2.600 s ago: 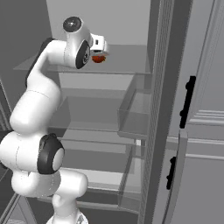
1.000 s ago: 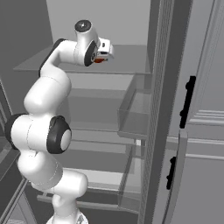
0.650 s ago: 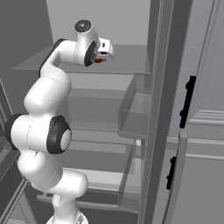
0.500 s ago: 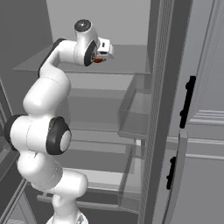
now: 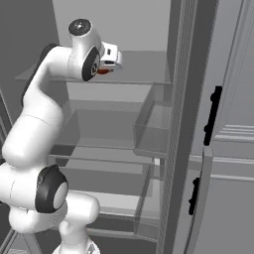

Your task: Place one tomato and one fish in each tupperware on the nearby counter, to pack two identical lunches.

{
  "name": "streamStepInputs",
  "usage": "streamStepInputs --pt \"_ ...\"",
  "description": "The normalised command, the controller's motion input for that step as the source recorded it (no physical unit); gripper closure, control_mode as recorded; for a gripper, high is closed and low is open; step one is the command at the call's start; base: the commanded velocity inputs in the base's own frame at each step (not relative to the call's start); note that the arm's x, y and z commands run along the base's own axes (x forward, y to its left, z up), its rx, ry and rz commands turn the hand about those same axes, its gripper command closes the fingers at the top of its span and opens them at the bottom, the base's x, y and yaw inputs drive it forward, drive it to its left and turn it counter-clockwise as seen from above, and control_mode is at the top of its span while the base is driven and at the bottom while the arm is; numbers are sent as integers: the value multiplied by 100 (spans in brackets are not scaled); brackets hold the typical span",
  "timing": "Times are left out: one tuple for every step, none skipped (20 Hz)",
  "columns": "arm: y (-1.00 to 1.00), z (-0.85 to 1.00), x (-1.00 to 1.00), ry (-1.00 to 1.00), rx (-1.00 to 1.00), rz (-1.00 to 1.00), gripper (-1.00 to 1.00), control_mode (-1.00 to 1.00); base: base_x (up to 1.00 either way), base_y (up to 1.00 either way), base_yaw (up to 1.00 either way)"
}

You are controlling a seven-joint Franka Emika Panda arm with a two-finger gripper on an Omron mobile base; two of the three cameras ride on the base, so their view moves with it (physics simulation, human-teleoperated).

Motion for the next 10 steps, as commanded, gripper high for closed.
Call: streamStepInputs --pt "0 0 -100 3 0 0 100 -100 0 0 0" --pt "0 -16 -100 7 0 0 100 -100 0 0 0" --pt "0 -28 -100 7 0 0 100 -100 0 0 0" --pt "0 -40 -100 7 0 0 100 -100 0 0 0" --pt "0 -49 -100 8 0 0 100 -100 0 0 0" --pt "0 -56 -100 9 0 0 100 -100 0 0 0" --pt "0 -62 -100 11 0 0 100 -100 0 0 0" --pt "0 -71 -100 12 0 0 100 -100 0 0 0" --pt "0 -76 -100 11 0 0 100 -100 0 0 0" --pt "0 -79 -100 12 0 0 100 -100 0 0 0"
